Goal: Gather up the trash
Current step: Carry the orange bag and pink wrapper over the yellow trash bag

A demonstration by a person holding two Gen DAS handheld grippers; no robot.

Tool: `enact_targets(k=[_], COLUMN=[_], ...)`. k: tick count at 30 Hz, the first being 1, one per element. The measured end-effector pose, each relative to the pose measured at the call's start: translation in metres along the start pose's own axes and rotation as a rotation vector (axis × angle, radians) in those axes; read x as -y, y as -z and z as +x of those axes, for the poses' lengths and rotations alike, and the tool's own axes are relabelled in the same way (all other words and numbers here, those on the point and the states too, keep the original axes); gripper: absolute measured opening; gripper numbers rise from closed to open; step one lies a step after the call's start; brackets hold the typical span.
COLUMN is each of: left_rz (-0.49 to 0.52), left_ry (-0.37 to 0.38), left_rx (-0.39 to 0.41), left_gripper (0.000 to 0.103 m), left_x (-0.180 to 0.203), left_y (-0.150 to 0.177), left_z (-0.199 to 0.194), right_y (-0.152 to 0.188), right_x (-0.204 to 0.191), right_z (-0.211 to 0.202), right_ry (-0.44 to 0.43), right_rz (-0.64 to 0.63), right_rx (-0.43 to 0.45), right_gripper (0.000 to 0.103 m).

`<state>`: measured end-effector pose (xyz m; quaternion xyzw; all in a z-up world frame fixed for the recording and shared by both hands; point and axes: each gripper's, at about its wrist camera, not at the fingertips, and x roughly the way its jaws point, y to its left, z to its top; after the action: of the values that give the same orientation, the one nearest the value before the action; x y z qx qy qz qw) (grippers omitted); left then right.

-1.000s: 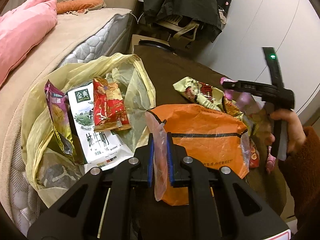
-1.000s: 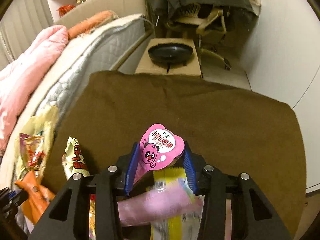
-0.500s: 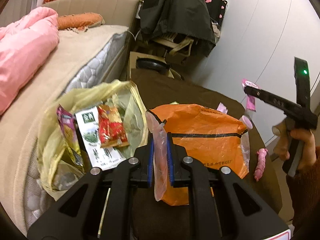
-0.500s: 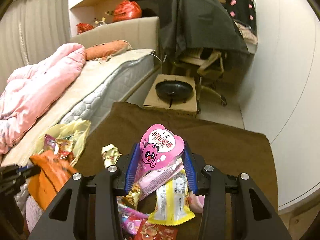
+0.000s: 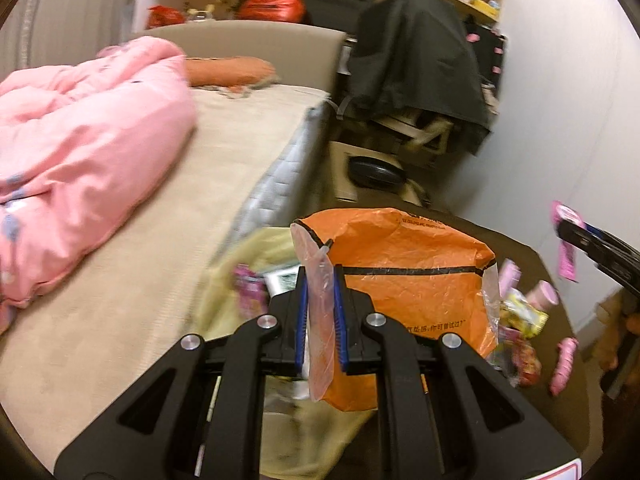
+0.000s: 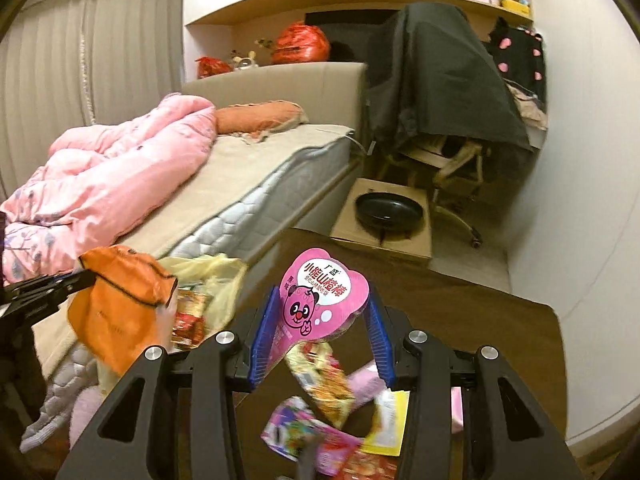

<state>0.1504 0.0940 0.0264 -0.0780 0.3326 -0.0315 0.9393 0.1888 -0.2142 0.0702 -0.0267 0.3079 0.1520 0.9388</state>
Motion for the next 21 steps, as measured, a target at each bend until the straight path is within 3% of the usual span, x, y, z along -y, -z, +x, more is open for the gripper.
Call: enact_targets(k=[9, 15, 21], left_rz=[-0.068, -0.093, -0.104], left_ry=[-0.101, -0.064, -0.001], left_rx=[-0.023, -0.099, -0.179], left_gripper=[0.011, 0.011, 0.011], left_x=[-0.050, -0.055, -0.056], left_y=[0.005, 0.021, 0.037], left_z=[0.014, 0.044, 0.082], right_y=[-0.005, 0.006, 0.032], right_x=[-0.063, -0.107, -0.139], right_z=[0.039, 0.086, 0.147], right_ry=[-0.148, -0.267, -0.298], right_rz=[-0.067, -0.123, -0.214], right_rx=[-0.030, -0.104, -0.215], right_gripper=[0.040, 0.040, 0.040])
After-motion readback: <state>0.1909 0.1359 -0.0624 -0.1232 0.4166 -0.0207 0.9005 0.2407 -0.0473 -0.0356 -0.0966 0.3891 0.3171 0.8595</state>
